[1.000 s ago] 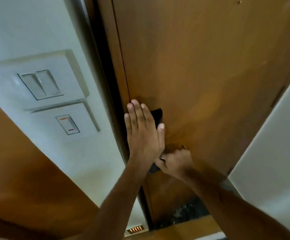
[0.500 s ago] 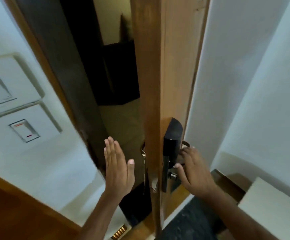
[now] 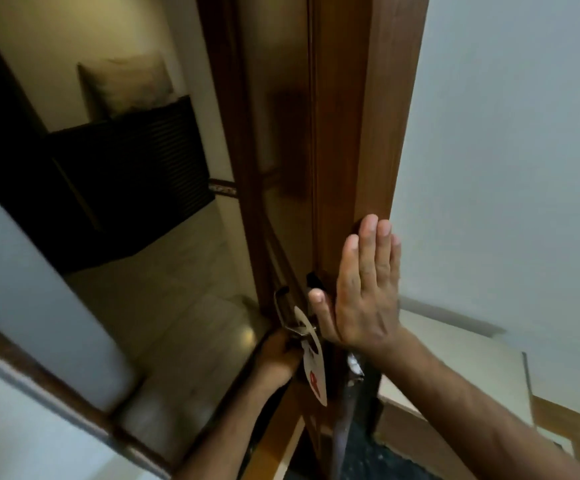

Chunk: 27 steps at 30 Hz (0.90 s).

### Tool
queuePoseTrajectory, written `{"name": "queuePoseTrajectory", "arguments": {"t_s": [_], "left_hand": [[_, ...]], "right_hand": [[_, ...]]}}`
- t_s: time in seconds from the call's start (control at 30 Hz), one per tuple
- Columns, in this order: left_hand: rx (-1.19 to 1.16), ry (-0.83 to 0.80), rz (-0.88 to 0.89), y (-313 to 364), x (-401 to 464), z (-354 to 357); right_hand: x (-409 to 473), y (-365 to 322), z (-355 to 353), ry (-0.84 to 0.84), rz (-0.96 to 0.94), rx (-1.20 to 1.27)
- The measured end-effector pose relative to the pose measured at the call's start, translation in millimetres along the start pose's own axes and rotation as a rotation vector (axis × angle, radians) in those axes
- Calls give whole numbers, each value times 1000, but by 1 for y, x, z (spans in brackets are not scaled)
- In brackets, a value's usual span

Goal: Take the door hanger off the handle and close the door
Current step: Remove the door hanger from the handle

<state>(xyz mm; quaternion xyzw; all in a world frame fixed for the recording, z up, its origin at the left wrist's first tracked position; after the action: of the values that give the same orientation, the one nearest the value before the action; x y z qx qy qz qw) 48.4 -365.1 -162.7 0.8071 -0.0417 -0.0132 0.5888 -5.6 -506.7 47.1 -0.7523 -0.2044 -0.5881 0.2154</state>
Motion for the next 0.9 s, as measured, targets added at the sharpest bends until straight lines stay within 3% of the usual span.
{"name": "queuePoseTrajectory", "arguments": {"t_s": [0.1,0.33,0.7,0.9], "left_hand": [[-51,-100,2,11,18,36],[-138,-100,-113,11,55,68],[-541,-75,-342,-2,87,98],[-398,-105,-481,5,115,94]], "right_hand": [[1,40,-9,-12,3,-58],[6,113,-17,-61,49,-64],[17,170,-22,-111,85,-130],[20,173,-26,-108,93,-95]]}}
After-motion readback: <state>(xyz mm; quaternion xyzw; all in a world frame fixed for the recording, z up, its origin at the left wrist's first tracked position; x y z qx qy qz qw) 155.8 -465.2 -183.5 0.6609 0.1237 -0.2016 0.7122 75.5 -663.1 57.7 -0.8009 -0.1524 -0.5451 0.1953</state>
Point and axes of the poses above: each hand's wrist, its own x-axis towards the middle knuckle, its own z-axis out of the palm, y = z × x, the point moved 7 cm from there along x, towards the middle knuckle, and after that the axes turned 9 degrees about z, right-handed, at the moved point
